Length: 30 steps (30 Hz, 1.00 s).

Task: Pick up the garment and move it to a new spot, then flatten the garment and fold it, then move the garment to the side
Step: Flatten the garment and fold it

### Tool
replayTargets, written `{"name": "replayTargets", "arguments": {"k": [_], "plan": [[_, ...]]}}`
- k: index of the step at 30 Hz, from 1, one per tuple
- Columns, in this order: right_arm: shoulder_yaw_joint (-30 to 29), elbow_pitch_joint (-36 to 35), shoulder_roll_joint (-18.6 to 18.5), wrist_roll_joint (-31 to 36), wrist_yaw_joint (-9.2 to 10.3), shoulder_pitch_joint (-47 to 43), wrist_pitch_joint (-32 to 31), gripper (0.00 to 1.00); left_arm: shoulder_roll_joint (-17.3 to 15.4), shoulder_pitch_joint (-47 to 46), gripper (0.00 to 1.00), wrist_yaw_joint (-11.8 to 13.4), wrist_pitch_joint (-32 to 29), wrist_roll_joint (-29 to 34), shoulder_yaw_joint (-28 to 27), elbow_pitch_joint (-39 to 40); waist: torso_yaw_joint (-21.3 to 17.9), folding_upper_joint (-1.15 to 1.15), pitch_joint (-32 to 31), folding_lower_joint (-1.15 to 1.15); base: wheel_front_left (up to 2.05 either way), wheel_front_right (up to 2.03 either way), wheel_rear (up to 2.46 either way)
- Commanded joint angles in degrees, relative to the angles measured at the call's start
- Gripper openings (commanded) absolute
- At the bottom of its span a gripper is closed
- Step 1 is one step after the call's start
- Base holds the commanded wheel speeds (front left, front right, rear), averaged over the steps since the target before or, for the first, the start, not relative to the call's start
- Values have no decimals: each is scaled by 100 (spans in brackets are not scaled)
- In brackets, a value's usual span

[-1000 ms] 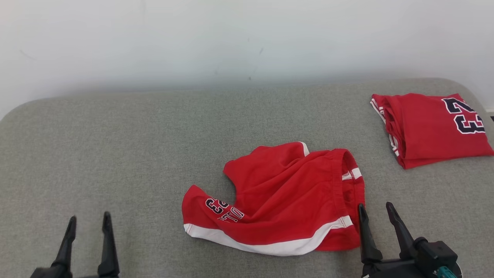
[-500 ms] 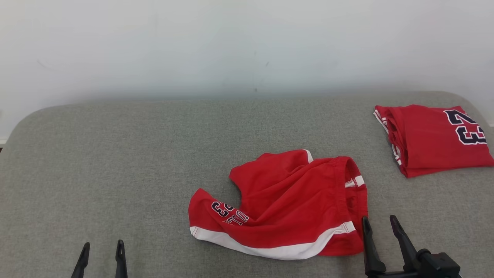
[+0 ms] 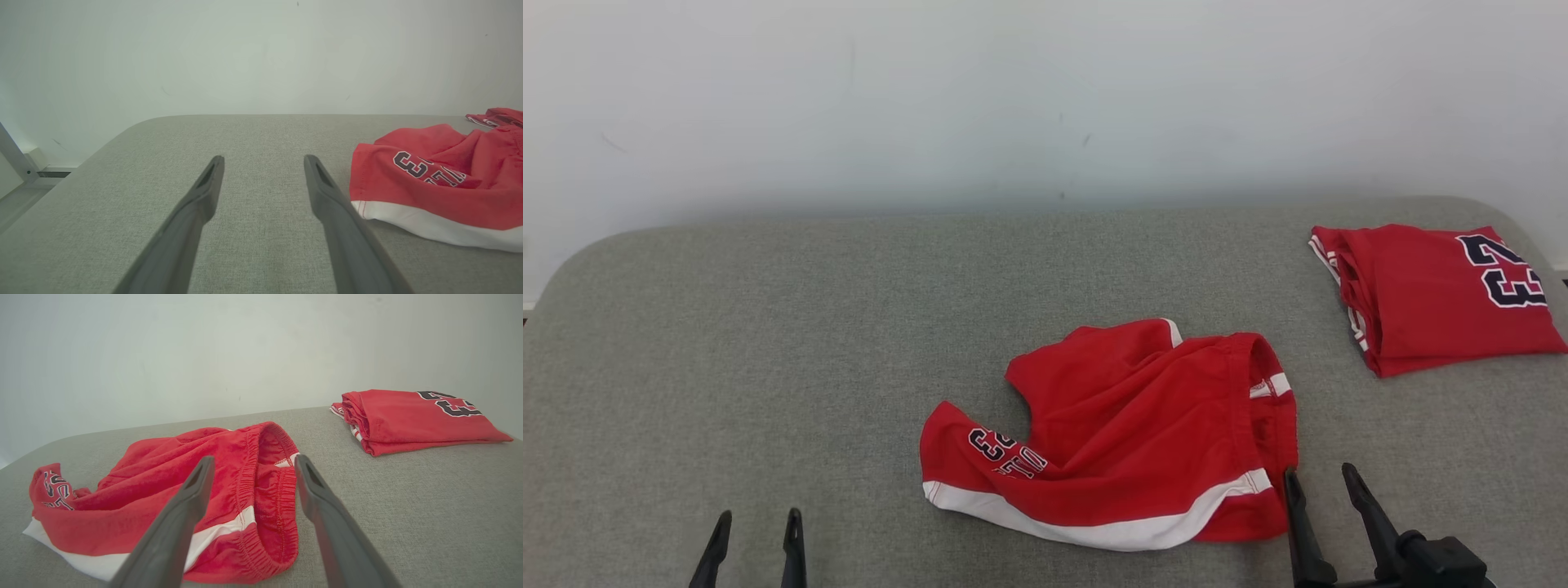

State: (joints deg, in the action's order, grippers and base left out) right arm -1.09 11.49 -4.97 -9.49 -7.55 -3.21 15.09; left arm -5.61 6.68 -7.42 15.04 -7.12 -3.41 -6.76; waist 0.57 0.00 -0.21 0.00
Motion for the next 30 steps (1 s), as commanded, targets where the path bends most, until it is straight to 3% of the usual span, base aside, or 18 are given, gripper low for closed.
{"name": "replayTargets", "arguments": {"k": [1,7,19,30], "plan": [[29,42,-49,36,16,15,6,100,-54,-93,100,-3,18,-80,45,-33,-7,0,12,0,0,0,0],[316,613,-310,-66,16,324,6,100,-485,-543,100,1,18,-531,776,-521,-47,0,134,0,0,0,0],[1097,1573,-726,-391,16,1287,-355,100,-1473,-2017,100,0,1,-1907,3066,-1970,-135,0,619,0,0,0,0],[1546,1841,-885,-681,16,1628,-349,100,-1909,-3070,100,0,14,-2978,4671,-2706,-232,0,822,0,0,0,0]]}}
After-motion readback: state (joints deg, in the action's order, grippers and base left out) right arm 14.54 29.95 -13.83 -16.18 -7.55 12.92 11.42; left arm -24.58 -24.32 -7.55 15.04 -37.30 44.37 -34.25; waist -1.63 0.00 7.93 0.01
